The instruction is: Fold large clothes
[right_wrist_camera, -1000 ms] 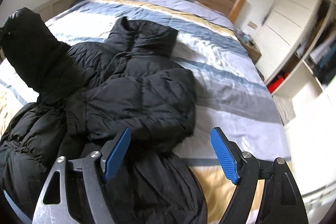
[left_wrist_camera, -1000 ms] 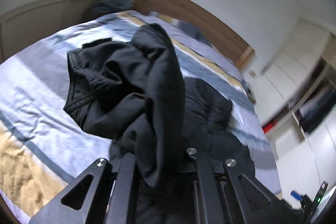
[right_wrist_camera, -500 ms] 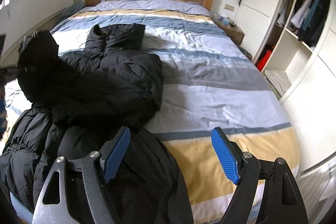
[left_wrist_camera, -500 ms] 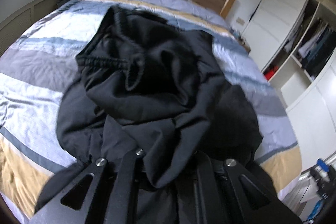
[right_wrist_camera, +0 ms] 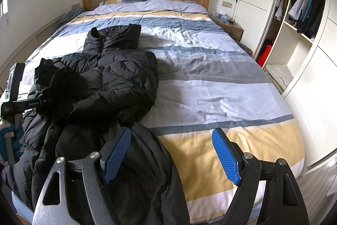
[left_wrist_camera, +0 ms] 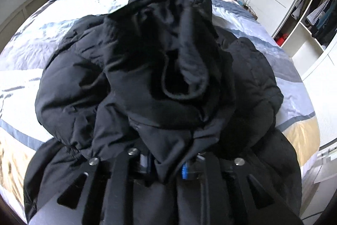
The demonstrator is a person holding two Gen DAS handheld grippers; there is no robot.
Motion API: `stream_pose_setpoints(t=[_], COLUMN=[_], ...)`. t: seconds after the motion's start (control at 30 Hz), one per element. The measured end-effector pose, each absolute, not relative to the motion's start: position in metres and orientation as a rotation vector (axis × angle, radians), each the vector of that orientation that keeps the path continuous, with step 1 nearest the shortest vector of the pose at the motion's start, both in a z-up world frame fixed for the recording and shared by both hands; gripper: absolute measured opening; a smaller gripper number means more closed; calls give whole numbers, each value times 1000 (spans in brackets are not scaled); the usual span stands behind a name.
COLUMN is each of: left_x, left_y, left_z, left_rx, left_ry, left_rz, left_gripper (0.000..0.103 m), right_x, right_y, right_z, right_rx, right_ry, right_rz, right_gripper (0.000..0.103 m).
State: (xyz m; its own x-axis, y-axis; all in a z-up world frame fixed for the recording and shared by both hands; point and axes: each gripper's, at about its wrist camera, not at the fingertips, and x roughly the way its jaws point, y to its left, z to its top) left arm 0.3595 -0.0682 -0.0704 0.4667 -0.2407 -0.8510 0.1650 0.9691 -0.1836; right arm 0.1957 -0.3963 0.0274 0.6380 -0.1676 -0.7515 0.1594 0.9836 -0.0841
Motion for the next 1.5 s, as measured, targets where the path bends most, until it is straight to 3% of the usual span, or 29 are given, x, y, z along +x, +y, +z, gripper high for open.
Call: stream_pose_setpoints(t=[0.33, 0.73, 1.0, 1.27, 1.5], left_x=[345, 314, 302, 327, 361], left_y=[-61, -62, 14, 84, 95], left_z=[-61, -33, -13, -14, -31], left_rx=[-99, -118, -167, -108, -14], left_ry=[1082, 1055, 995, 956, 942], left_rz=[-325, -458, -358, -127, -13], left_gripper=[45, 48, 48, 48, 48], right_x=[190, 184, 196, 243, 304], right_y=[-395, -377, -347, -258, -184], right_z=[23, 26, 27, 33, 33], right_rx=[-2, -31, -35, -120, -184], right_ry=[857, 857, 858, 835, 807], right_rz=[-180, -163, -52, 151, 286], right_gripper=[80, 80, 80, 80, 80])
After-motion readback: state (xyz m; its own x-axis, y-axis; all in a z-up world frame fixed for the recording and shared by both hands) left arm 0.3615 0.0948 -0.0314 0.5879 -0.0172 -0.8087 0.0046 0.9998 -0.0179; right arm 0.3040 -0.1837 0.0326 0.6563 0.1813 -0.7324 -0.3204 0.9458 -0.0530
